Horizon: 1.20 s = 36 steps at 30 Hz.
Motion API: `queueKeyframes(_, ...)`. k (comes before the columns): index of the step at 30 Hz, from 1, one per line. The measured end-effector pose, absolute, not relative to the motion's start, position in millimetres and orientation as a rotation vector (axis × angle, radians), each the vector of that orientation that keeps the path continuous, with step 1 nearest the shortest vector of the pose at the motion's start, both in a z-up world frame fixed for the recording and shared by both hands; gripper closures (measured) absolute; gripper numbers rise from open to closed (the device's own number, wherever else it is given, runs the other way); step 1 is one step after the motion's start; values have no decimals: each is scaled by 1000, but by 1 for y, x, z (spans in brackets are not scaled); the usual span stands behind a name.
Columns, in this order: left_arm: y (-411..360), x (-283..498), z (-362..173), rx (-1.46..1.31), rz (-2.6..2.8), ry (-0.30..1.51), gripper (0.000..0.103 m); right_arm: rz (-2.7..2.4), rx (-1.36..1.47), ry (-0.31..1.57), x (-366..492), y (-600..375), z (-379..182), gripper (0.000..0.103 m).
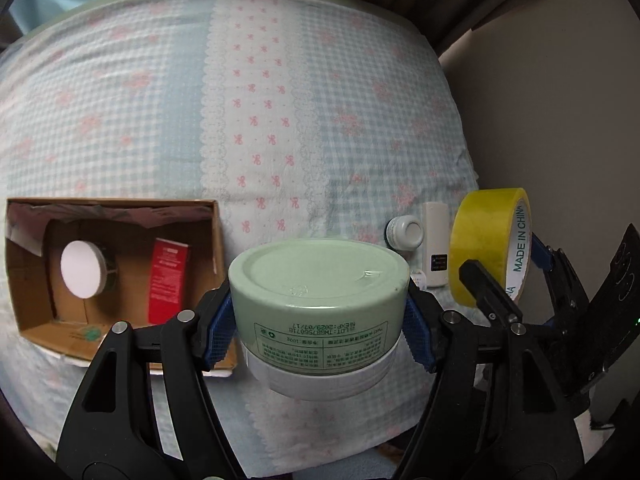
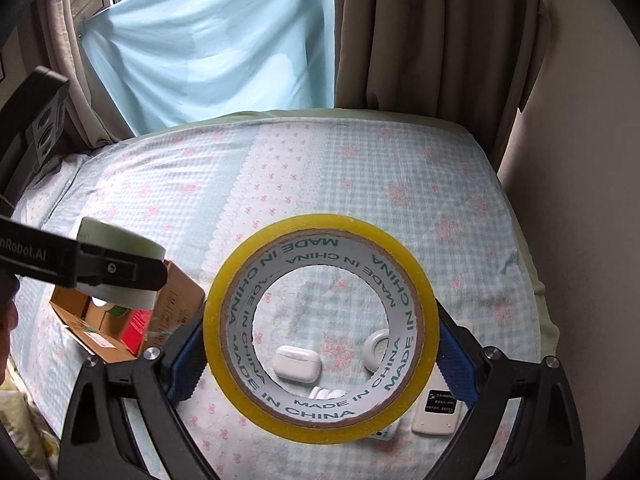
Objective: Organize rigid objects
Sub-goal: 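Carry the small jar and tape roll into the cardboard box and release both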
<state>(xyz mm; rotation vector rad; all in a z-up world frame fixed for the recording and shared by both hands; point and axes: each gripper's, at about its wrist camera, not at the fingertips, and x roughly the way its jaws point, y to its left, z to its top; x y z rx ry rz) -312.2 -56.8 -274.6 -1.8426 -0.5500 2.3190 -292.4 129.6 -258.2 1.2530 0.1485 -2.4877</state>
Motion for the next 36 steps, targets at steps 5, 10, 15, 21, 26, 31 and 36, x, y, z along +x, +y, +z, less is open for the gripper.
queueKeyframes(5, -135, -274, -257, -1833, 2375, -533, 36, -2469, 1265, 78, -265, 77, -231, 8)
queueKeyframes(10, -216, -240, -248, -1852, 2397, -496, 36, -2462, 1295, 20, -244, 10, -212, 8)
queueKeyframes(15, -280, -221, -249, -1863, 2395, -441, 36, -2464, 1308, -43, -231, -56, -205, 8)
queueKeyframes(21, -320, -218, -260, -1859, 2354, -407, 36, -2450, 1327, -72, -224, -114, -205, 8)
queueKeyframes(26, -324, -225, -287, -1881, 2309, -307, 36, -2429, 1395, -96, -231, -142, -222, 8)
queueKeyframes(31, -320, -231, -331, -1937, 2242, -256, 36, -2380, 1507, -108, -247, -158, -259, 8)
queueKeyframes(36, -309, -238, -379, -1993, 2188, -135, 36, -2289, 1653, -206, -269, -160, -313, 8)
